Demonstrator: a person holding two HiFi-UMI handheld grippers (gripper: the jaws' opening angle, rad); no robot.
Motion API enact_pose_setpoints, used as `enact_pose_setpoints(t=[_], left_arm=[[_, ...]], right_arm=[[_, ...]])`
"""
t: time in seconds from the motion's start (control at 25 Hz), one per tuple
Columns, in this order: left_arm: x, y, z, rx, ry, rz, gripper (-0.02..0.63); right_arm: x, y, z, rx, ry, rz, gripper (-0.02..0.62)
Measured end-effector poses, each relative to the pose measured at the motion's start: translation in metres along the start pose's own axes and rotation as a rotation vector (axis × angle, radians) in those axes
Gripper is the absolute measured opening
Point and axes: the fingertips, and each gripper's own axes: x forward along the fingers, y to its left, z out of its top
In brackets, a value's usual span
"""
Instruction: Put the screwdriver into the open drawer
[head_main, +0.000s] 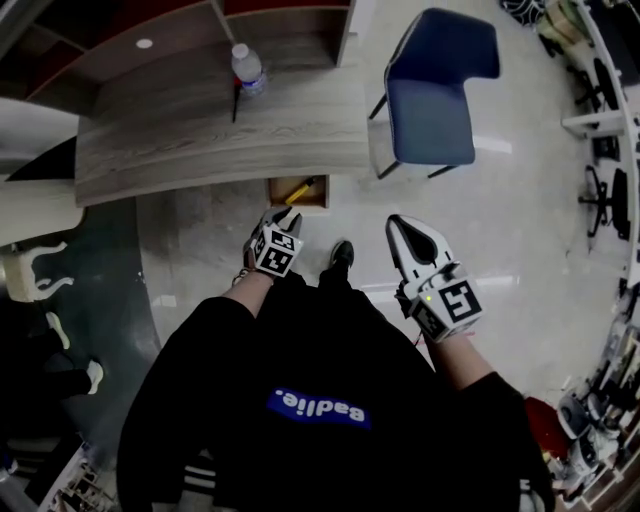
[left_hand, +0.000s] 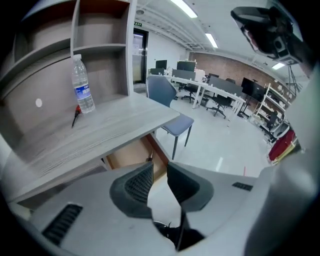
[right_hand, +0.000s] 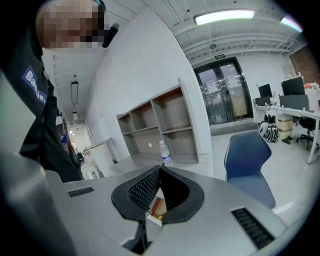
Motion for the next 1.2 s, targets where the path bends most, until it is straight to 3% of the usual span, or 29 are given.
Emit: enact_pose_setpoints(t=[0.56,0.96,1.2], left_arm=[[-0.126,-0.022,0.112,-0.066,-0.307,-0.084,0.044],[-0.213,-0.009,0.167,-0.134,-0.457,-0.080,0.023],[-0.253,-0.008,0.196,-0.129,-0.539,-0.087,0.008]], right_arm=[[0.012,0.041,0.037,-0.064,-0.058,0.062,0.029],[0.023,0.067,0.050,-0.096,-0.074,0.103,0.029],[0.037,0.085,0.055,-0.123,-0.077,0.148,0.029]])
